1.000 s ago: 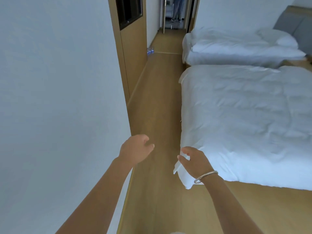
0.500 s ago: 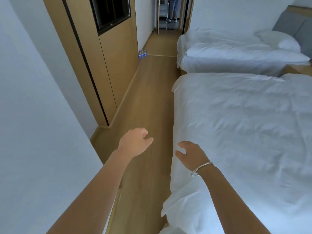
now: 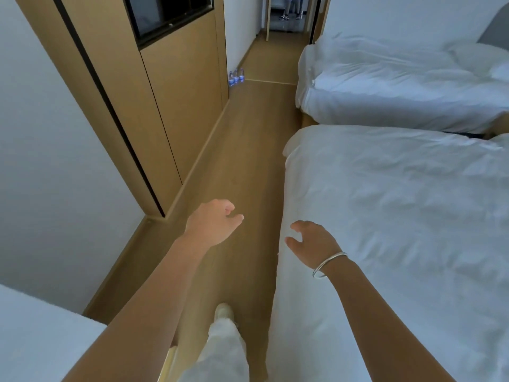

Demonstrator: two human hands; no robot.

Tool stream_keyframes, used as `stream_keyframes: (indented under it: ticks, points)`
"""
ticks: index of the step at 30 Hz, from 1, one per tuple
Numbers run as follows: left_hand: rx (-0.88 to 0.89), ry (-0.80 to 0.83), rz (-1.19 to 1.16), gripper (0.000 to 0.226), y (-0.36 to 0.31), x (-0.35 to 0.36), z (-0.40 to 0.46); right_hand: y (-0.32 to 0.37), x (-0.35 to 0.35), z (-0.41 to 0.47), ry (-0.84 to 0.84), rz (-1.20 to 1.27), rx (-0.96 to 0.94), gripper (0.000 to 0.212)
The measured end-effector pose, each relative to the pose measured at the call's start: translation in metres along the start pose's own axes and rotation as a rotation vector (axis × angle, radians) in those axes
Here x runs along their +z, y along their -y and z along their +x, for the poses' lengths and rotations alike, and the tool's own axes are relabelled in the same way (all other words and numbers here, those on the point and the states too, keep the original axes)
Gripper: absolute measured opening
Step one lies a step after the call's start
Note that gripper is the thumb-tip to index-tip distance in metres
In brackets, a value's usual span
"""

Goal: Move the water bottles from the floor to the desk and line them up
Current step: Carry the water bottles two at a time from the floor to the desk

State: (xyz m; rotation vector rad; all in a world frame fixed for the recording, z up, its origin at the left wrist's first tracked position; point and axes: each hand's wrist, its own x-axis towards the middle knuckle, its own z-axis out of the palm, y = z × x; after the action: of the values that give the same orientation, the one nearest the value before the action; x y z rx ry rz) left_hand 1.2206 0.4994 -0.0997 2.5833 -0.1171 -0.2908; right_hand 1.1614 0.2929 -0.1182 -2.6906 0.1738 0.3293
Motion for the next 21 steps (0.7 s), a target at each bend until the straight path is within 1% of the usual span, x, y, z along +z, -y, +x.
stream_keyframes:
  ticks: [5,14,21]
  points:
    - [0.010,0.014,-0.013,0.043,-0.009,-0.017,0.105,0.007,-0.023,0.102,-0.027,0.010,0.023,0.047]
    - [0.027,0.014,-0.028,0.044,-0.012,-0.076,0.292,0.048,-0.071,0.277,-0.038,0.028,0.080,0.046]
    - [-0.016,0.100,-0.074,0.054,-0.013,-0.088,0.411,0.056,-0.094,0.399,-0.001,0.043,0.099,0.046]
